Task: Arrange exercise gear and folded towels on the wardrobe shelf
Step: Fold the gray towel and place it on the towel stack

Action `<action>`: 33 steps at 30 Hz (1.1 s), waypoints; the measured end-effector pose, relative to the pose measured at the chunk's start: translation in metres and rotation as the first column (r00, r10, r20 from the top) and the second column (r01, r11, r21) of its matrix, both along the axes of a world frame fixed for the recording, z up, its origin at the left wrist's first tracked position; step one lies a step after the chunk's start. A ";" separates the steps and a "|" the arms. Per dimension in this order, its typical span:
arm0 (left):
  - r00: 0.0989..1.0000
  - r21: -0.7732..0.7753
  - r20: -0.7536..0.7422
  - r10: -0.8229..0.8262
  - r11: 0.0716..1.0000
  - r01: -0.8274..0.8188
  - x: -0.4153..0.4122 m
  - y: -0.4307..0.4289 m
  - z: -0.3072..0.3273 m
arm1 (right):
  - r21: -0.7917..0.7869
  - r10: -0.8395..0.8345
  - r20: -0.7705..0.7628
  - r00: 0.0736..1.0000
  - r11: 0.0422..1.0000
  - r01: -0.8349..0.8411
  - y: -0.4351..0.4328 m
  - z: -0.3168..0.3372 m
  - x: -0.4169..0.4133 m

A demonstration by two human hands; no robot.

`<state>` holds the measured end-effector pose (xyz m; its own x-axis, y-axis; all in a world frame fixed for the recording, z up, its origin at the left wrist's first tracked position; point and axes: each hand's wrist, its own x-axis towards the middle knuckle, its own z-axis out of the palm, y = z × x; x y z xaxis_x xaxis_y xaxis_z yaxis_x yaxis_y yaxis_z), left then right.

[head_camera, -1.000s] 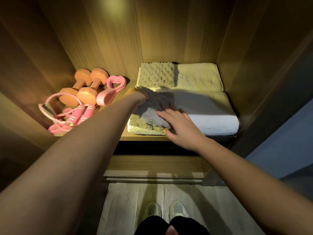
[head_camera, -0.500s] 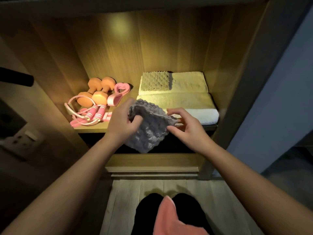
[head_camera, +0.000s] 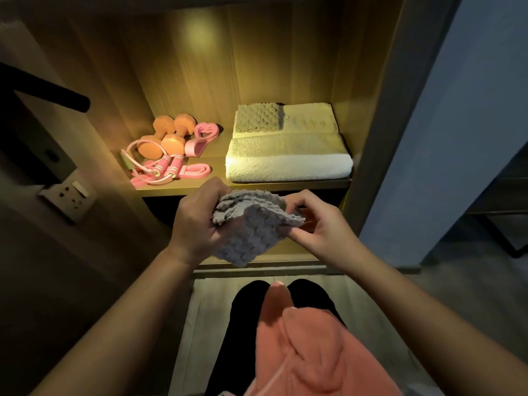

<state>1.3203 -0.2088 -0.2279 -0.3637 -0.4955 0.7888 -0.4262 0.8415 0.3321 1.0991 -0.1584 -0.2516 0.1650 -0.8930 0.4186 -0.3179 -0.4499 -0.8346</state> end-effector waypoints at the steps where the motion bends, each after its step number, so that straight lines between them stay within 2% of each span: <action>1: 1.000 -0.003 -0.005 -0.002 1.000 0.002 0.000 0.003 0.000 | -0.014 0.004 -0.003 1.000 1.000 -0.004 0.003 0.001 0.000; 7: 0.999 -0.012 -0.039 -0.011 1.000 0.010 -0.001 0.011 0.000 | -0.057 -0.008 0.012 1.000 0.998 0.009 0.014 0.005 -0.003; 14: 0.999 -0.028 -0.047 -0.003 1.000 0.002 0.000 0.020 -0.002 | -0.108 -0.024 -0.113 0.993 0.994 0.012 0.019 0.001 -0.008; 17: 0.999 -0.010 -0.043 -0.011 1.000 0.011 -0.001 0.022 -0.004 | -0.125 0.024 -0.150 0.988 0.991 -0.044 0.021 0.002 -0.006; 20: 0.999 -0.021 -0.032 -0.012 1.000 0.011 0.000 0.022 -0.003 | -0.028 0.099 -0.268 0.958 0.993 -0.111 0.018 0.006 -0.007; 22: 0.999 0.006 -0.031 0.017 1.000 -0.017 0.001 0.023 0.000 | 0.036 0.101 -0.342 0.934 0.995 -0.095 0.014 0.005 -0.012; 25: 0.997 0.142 -0.065 0.049 0.989 -0.040 -0.003 0.026 0.000 | 0.067 0.095 -0.350 0.932 0.995 -0.076 0.012 0.002 -0.020; 27: 0.986 0.308 -0.135 0.093 0.950 -0.048 -0.008 0.027 -0.002 | 0.077 0.097 -0.319 0.943 0.994 -0.076 0.013 -0.001 -0.020; 30: 0.975 0.577 -0.181 0.130 0.817 -0.002 -0.013 0.024 -0.001 | 0.090 0.085 -0.274 0.958 0.994 -0.062 0.014 -0.004 -0.023; 33: 0.986 0.725 -0.149 0.072 0.686 0.059 -0.012 0.019 0.000 | 0.225 0.136 -0.161 0.978 0.969 -0.098 0.013 -0.001 -0.025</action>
